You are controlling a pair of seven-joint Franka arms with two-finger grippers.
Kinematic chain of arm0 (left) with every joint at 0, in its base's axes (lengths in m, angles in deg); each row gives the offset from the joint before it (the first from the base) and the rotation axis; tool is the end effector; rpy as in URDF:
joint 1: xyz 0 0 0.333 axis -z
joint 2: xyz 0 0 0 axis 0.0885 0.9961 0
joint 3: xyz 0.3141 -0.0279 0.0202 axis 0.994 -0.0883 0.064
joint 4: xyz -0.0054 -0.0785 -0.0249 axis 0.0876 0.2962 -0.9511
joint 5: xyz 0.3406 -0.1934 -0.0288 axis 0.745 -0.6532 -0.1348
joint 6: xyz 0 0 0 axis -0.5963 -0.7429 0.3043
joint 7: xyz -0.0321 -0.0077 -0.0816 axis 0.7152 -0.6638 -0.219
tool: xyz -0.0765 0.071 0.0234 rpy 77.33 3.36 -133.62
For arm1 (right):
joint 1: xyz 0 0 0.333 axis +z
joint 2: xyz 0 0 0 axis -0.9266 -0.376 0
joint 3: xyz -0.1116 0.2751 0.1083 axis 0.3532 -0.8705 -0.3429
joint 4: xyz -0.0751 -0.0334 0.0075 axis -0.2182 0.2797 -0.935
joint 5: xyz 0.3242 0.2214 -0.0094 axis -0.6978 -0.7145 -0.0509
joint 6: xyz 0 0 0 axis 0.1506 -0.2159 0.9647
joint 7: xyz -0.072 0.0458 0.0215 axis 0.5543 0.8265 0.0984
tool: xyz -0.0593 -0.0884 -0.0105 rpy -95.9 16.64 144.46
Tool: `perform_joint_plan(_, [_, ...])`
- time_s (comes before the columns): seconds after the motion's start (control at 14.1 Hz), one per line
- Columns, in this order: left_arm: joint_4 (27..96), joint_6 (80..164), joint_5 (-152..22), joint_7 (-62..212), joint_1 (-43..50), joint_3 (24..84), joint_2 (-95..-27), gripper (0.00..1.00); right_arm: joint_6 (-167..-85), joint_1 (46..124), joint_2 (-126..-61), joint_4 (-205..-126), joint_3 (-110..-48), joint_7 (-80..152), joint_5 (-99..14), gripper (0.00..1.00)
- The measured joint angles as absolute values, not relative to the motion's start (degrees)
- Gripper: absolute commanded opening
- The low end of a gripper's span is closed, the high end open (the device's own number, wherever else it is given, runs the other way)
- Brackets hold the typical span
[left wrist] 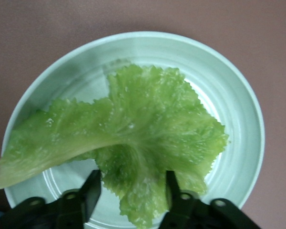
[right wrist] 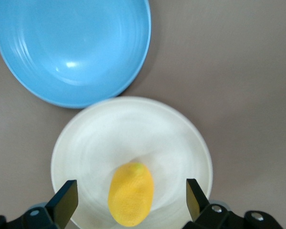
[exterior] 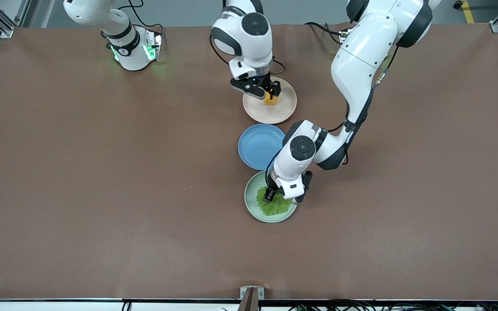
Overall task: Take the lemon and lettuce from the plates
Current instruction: 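Lift the lettuce with the left gripper while the right gripper grasps the lemon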
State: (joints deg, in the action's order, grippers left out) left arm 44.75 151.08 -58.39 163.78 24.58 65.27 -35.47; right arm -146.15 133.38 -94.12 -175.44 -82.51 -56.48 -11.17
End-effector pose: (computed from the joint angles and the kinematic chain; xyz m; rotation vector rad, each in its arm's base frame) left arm 0.6063 -0.4283 0.1822 2.4531 1.5273 -0.0279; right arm 0.2809 0.5700 0.2849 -2.9936 0.7340 0.0665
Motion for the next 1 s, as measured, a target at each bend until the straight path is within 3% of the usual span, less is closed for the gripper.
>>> perform_joint_plan(0.28, [44.7, 150.6, -58.4, 163.8, 24.6, 65.2, -35.5, 0.21, -148.5, 135.9, -98.0, -175.0, -82.3, -63.1, -8.4, 1.0])
perform_joint_plan(0.64, [44.2, 150.5, -58.4, 163.8, 24.6, 65.2, -35.9, 0.04, -148.8, 137.3, -101.0, -172.7, -82.3, -69.2, -7.7, 1.0])
perform_joint_plan(1.0, [43.4, 149.8, -58.4, 163.8, 24.4, 65.3, -37.9, 0.01, -149.6, 138.5, -104.3, -170.9, -82.2, -73.9, -6.0, 1.0])
